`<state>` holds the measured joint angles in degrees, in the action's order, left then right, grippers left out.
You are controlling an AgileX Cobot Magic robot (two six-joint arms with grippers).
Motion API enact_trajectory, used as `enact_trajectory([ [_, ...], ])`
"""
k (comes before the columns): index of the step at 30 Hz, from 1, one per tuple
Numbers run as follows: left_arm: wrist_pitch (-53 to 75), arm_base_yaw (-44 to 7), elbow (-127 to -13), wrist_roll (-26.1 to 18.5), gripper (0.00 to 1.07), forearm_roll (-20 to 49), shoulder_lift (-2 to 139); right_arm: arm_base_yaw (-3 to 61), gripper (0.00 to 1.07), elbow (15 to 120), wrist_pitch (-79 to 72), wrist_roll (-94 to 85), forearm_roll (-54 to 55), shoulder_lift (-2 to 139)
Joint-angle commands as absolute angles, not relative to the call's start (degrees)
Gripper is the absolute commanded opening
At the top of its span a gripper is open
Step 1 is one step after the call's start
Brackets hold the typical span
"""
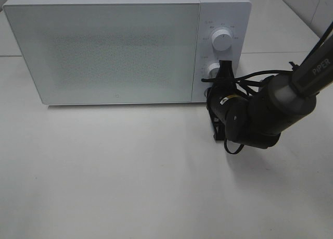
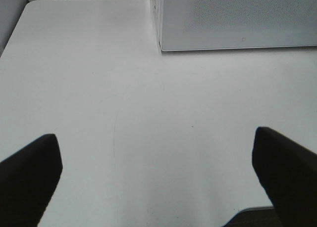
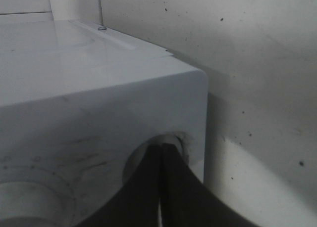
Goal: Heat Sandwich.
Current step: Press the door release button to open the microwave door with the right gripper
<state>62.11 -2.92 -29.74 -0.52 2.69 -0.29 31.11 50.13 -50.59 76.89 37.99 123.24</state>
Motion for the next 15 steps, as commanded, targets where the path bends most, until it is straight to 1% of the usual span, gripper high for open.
enact_trajectory([
  [1,61.3,-2.8,-29.6,-0.6,1.00,3.0,-0.6,30.6,0.00,52.6,-57.1,76.2,38.2,123.4],
  [4,61.3,-2.8,-29.6,-0.6,1.00,3.0,-0.6,30.6,0.00,53.2,-63.8,74.1,38.6,123.4],
  [15,61.3,-2.8,-29.6,-0.6,1.00,3.0,-0.6,27.9,0.00,56.7,-66.2,74.8,40.3,123.5],
])
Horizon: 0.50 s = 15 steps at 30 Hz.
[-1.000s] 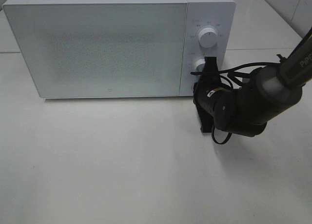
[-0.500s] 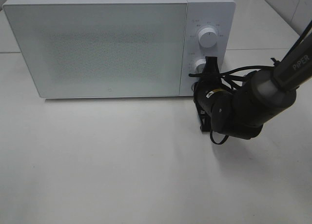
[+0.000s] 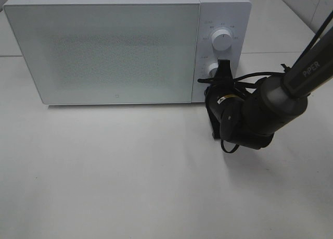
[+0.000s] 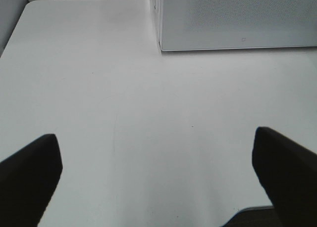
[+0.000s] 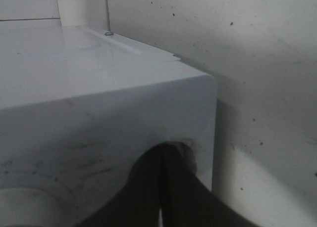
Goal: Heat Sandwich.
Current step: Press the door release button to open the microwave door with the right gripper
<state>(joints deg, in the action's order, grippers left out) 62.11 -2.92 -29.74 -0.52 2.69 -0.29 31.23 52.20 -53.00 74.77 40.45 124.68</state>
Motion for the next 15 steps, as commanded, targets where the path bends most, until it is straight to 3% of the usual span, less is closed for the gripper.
enact_trajectory([
  [1,61.3,-2.8,-29.6,-0.6,1.00,3.0,-0.6,27.9,0.00,57.0,-66.2,74.8,40.2,123.5],
  [15,61.3,-2.8,-29.6,-0.6,1.00,3.0,-0.6,28.1,0.00,57.0,-61.3,74.0,38.3,123.5],
])
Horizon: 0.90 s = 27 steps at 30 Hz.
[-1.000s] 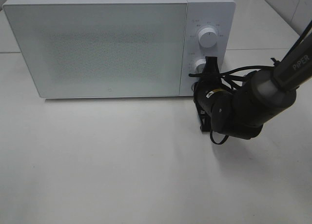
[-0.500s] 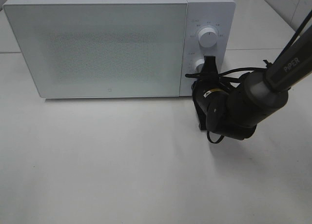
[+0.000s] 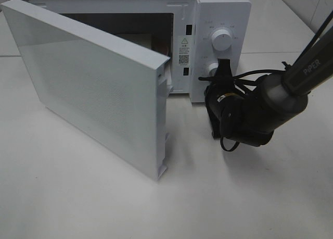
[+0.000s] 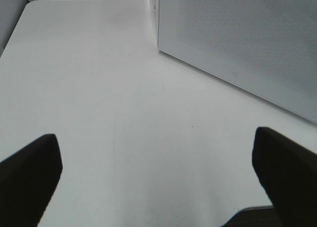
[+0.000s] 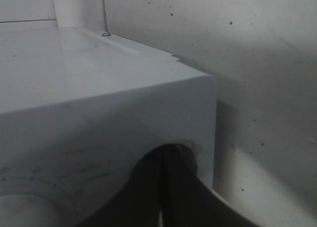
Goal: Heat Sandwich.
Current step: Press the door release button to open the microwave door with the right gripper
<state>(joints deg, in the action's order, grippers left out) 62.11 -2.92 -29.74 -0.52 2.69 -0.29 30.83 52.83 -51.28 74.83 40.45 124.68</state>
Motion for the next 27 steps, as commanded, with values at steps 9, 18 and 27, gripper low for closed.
enact_trajectory([
  [9,61.3,-2.8,-29.6,-0.6,1.00,3.0,-0.6,28.1,0.00,56.9,-56.9,74.0,38.4,123.2],
  [18,61.3,-2.8,-29.6,-0.6,1.00,3.0,-0.6,28.1,0.00,56.8,-52.7,74.0,37.6,123.1],
  [27,61.3,-2.8,-29.6,-0.6,1.00,3.0,-0.6,31.3,0.00,50.5,-51.0,74.0,39.0,120.3],
])
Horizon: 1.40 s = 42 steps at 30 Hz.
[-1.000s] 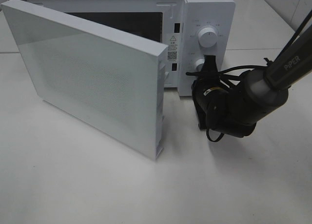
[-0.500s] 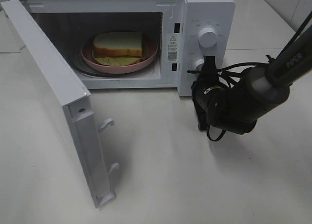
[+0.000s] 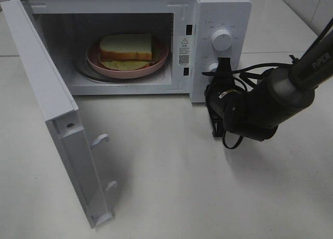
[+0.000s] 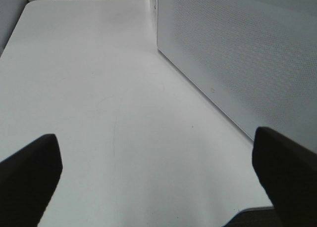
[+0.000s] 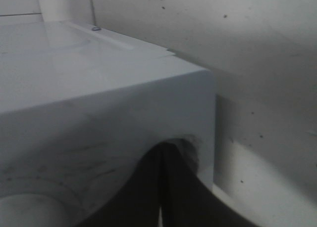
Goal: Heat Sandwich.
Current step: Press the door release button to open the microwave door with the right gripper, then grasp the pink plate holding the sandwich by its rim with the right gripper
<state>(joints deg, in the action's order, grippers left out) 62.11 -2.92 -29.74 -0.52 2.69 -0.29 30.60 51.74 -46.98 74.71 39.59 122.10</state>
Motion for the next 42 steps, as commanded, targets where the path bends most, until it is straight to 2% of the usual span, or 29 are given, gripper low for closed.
enact_trajectory([
  [1,61.3,-2.8,-29.6,-0.6,1.00,3.0,-0.6,31.3,0.00,50.5,-51.0,74.0,39.0,120.3],
  [15,61.3,-2.8,-29.6,-0.6,1.00,3.0,-0.6,39.0,0.00,39.1,-47.3,68.5,42.2,114.0],
  [29,61.3,-2.8,-29.6,-0.6,1.00,3.0,-0.6,40.0,0.03,34.2,-22.5,48.9,42.5,97.2],
  [39,61.3,-2.8,-29.6,-0.6,1.00,3.0,-0.6,40.0,0.05,34.2,-4.5,26.5,41.5,88.8],
  [42,61.3,-2.8,-29.6,-0.6,1.00,3.0,-0.6,40.0,0.06,34.3,2.6,20.3,38.1,87.1],
])
